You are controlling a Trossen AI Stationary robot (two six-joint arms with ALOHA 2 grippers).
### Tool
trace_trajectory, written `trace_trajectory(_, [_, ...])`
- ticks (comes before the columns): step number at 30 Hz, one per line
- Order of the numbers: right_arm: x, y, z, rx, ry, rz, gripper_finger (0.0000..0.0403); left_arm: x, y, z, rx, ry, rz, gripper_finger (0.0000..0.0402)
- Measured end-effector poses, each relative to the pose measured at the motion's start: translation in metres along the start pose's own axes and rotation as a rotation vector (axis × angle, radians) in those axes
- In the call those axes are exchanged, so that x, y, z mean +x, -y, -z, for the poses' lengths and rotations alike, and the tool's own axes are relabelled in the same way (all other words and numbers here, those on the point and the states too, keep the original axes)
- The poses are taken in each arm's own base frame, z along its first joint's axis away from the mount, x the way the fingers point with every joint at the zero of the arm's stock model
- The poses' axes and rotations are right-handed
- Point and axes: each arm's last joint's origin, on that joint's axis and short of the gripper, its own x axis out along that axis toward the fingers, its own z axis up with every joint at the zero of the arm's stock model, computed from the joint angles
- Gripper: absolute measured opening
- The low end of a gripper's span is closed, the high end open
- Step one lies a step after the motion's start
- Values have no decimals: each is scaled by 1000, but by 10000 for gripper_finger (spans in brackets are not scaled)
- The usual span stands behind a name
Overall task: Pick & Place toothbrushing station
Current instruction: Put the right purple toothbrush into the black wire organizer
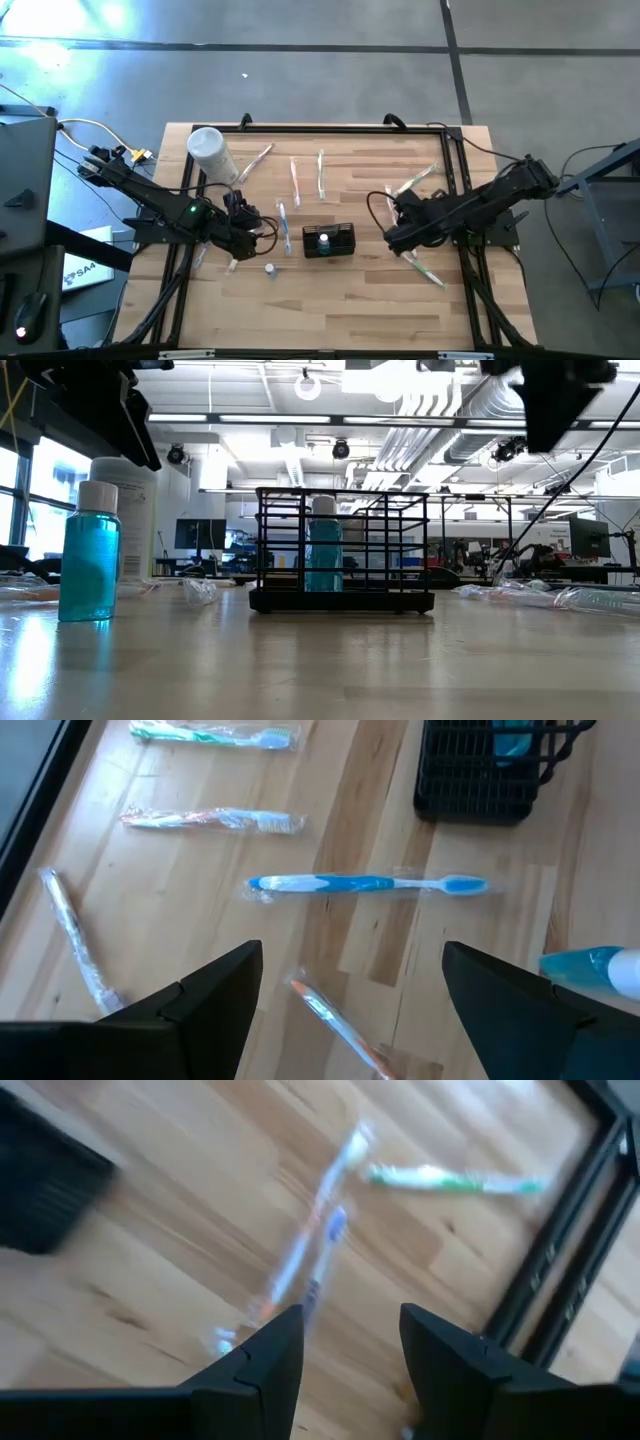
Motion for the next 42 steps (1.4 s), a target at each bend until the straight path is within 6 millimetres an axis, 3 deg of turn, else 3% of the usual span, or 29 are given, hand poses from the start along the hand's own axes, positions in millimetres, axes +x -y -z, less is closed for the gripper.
trace_trajectory(8, [59, 5, 9, 73, -137, 24, 160, 0, 0, 0, -15, 0, 0, 303])
trace_trajectory(18, [109, 0, 15, 129, -180, -76, 160, 0, 0, 0, -15, 1, -1, 303])
trace_trajectory(42, [170, 11, 23, 203, -181, -162, 155, 0, 1, -1, -15, 9, 5, 303])
